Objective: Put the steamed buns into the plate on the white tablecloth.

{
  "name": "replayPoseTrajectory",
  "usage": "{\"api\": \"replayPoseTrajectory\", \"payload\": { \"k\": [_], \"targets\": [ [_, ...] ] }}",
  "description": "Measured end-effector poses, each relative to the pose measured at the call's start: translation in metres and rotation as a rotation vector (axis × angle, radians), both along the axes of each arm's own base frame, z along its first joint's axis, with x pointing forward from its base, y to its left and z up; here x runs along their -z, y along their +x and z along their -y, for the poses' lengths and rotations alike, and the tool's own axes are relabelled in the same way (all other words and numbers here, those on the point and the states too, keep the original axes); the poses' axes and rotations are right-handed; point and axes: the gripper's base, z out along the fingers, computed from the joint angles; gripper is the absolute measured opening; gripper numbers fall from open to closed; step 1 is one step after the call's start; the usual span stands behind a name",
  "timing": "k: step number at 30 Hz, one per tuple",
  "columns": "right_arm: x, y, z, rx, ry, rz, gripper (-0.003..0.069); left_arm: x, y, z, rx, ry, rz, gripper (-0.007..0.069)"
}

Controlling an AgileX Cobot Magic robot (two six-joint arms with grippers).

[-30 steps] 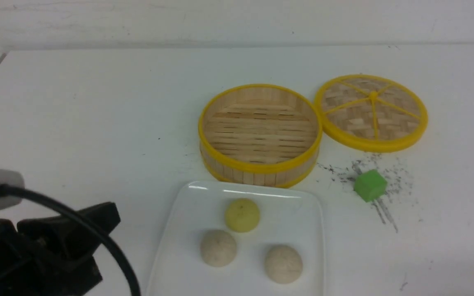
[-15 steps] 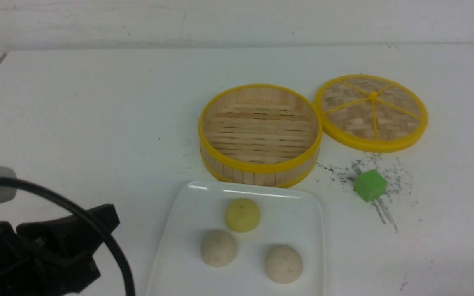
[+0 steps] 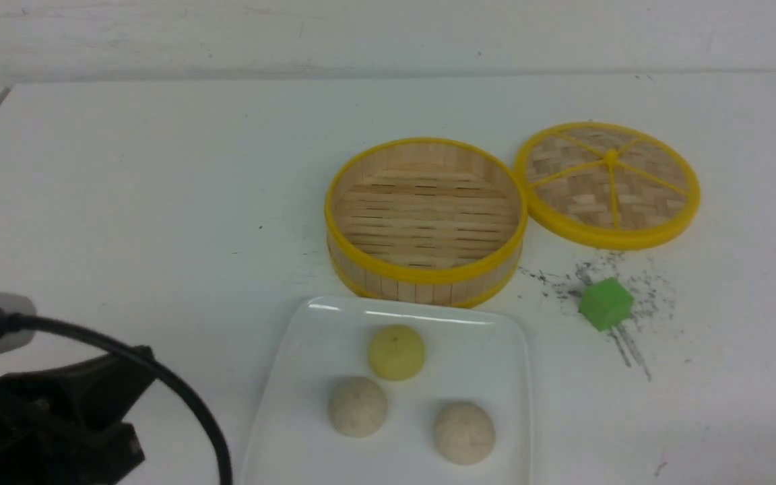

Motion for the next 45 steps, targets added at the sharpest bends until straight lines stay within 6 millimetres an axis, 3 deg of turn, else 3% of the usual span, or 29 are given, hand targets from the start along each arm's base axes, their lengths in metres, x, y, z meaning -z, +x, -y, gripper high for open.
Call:
{"api": "replayPoseTrajectory", "payload": {
  "k": [6,15,19,23,45],
  "targets": [
    [0.0,0.0,0.0,0.0,0.0,0.0,0.0087,0.036,-0.01,-0.033,-0.207,0.182,0.075,0.0046],
    [0.0,0.0,0.0,0.0,0.0,0.0,0.0099,0.091,-0.036,-0.049,-0.345,0.245,0.106,0.0055],
    [0.0,0.0,0.0,-0.001,-0.003,0.0,0.0101,0.09,-0.043,-0.051,-0.359,0.27,0.166,0.0055],
    [0.0,0.0,0.0,-0.001,-0.004,0.0,0.0107,0.097,-0.046,-0.052,-0.359,0.292,0.097,0.0063],
    [0.0,0.0,0.0,-0.001,-0.004,0.0,0.0132,0.097,-0.046,-0.052,-0.359,0.297,0.088,0.0087]
  ]
}}
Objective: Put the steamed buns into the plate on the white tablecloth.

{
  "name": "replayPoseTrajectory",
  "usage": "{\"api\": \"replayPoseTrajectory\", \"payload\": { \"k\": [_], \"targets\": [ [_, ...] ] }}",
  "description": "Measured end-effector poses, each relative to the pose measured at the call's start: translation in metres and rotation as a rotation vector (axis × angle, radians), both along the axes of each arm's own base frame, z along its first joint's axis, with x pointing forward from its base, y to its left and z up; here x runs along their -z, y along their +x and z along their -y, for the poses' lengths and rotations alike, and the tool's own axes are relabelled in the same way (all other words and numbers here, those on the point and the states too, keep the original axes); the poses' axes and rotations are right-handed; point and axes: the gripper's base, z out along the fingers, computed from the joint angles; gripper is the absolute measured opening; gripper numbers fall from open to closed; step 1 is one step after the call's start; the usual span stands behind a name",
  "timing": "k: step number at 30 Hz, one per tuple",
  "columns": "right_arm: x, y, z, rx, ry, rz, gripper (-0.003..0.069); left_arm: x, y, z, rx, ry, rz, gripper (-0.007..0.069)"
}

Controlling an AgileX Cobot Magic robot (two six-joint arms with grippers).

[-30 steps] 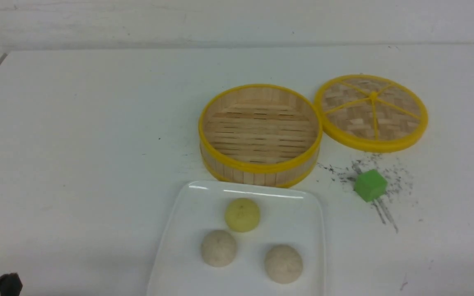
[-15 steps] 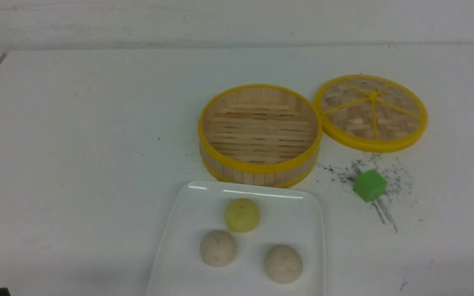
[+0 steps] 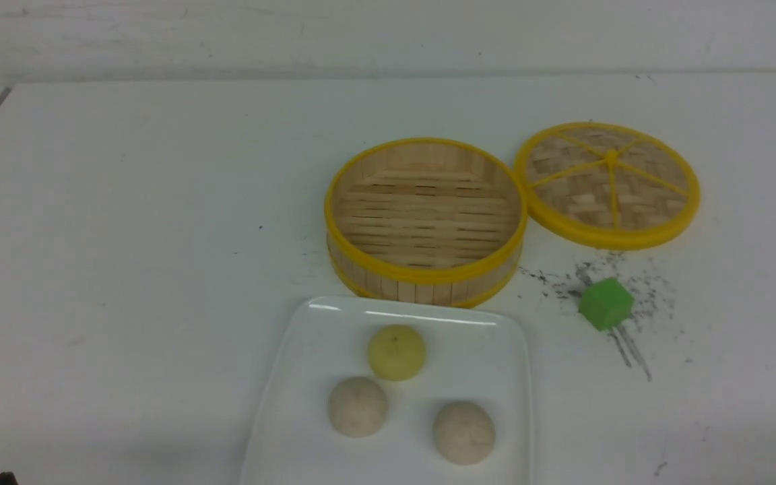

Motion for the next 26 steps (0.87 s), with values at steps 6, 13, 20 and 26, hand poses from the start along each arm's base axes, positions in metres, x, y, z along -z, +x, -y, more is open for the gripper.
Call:
{"api": "replayPoseTrajectory", "payload": {
  "k": [6,13,20,26],
  "targets": [
    [0.0,0.0,0.0,0.0,0.0,0.0,0.0137,0.0,0.0,0.0,0.0,0.0,0.0,0.0091],
    [0.0,0.0,0.0,0.0,0.0,0.0,0.014,0.0001,0.0,-0.0003,-0.001,0.009,-0.001,0.0092],
    [0.0,0.0,0.0,0.0,0.0,0.0,0.0144,0.0001,-0.0001,-0.0004,-0.001,0.011,-0.002,0.0099],
    [0.0,0.0,0.0,0.0,0.001,0.0,0.0152,0.0001,-0.0001,-0.0004,-0.001,0.011,-0.002,0.0105]
  ]
}}
